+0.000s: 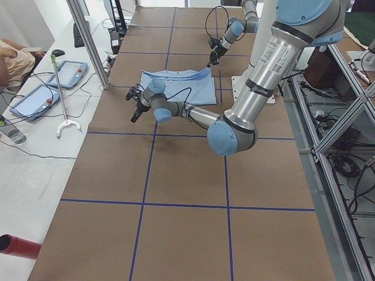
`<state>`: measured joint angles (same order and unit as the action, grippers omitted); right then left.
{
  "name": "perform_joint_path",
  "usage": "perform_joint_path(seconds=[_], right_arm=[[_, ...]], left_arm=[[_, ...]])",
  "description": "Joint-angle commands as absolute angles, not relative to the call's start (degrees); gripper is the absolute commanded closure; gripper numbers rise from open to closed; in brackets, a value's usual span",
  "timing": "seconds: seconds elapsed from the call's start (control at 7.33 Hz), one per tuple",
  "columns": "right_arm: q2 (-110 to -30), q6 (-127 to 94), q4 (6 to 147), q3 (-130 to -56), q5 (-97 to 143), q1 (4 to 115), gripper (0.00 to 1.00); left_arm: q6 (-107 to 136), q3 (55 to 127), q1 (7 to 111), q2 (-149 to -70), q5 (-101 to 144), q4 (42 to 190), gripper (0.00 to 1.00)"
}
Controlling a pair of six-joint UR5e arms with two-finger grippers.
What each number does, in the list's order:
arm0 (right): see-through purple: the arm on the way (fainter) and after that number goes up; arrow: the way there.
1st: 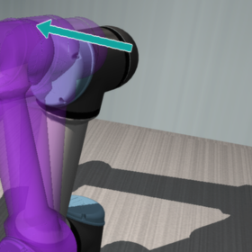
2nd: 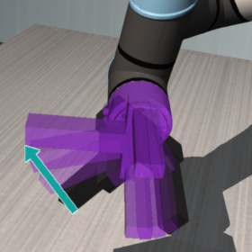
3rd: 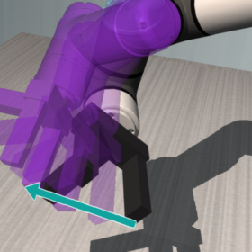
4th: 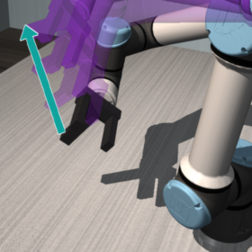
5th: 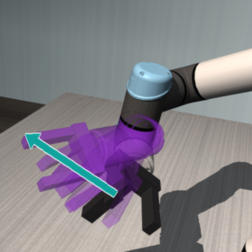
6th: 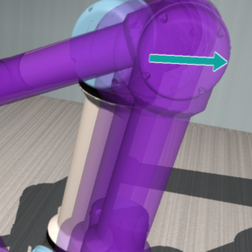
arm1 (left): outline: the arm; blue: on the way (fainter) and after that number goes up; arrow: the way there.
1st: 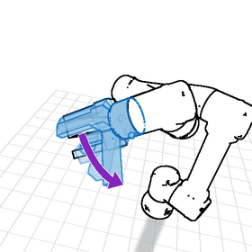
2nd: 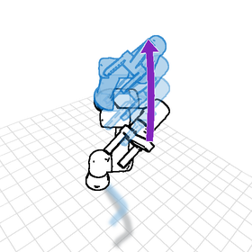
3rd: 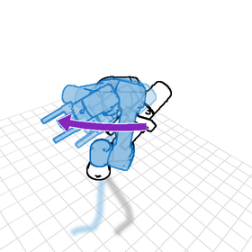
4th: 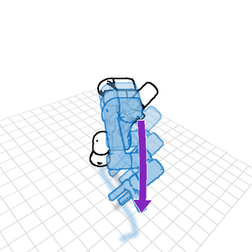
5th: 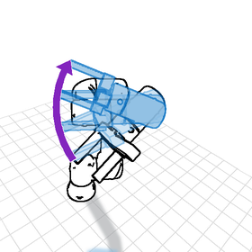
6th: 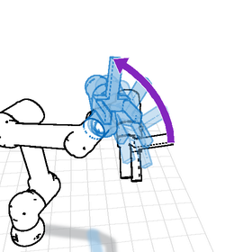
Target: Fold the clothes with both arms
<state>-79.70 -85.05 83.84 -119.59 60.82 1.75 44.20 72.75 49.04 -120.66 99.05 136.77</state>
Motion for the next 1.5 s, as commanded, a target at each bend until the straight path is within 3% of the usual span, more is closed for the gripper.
perform_joint_path(seconds=[0.0, 0.41, 0.55, 0.95, 1.36], right_arm=[[-80.5, -94.4, 83.8, -119.7, 60.7, -0.3, 1.0], [-81.1, -96.6, 83.8, -119.7, 60.3, -1.0, 1.0], [-81.0, -95.9, 83.8, -119.8, 60.6, -1.0, 0.01], [-76.7, -80.6, 83.6, -119.2, 66.9, 5.1, 0.0], [-66.3, -68.1, 83.7, -107.5, 76.2, 14.8, 0.0]], left_arm=[[44.2, 72.8, 49.0, -120.6, 99.1, 136.8, 0.0], [44.2, 72.8, 49.0, -120.6, 99.1, 136.8, 0.0], [44.2, 72.8, 49.0, -120.6, 99.1, 136.8, 0.0], [44.2, 72.9, 49.0, -120.6, 99.1, 136.8, 0.0], [44.2, 72.9, 49.0, -120.6, 99.1, 136.8, 0.0]])
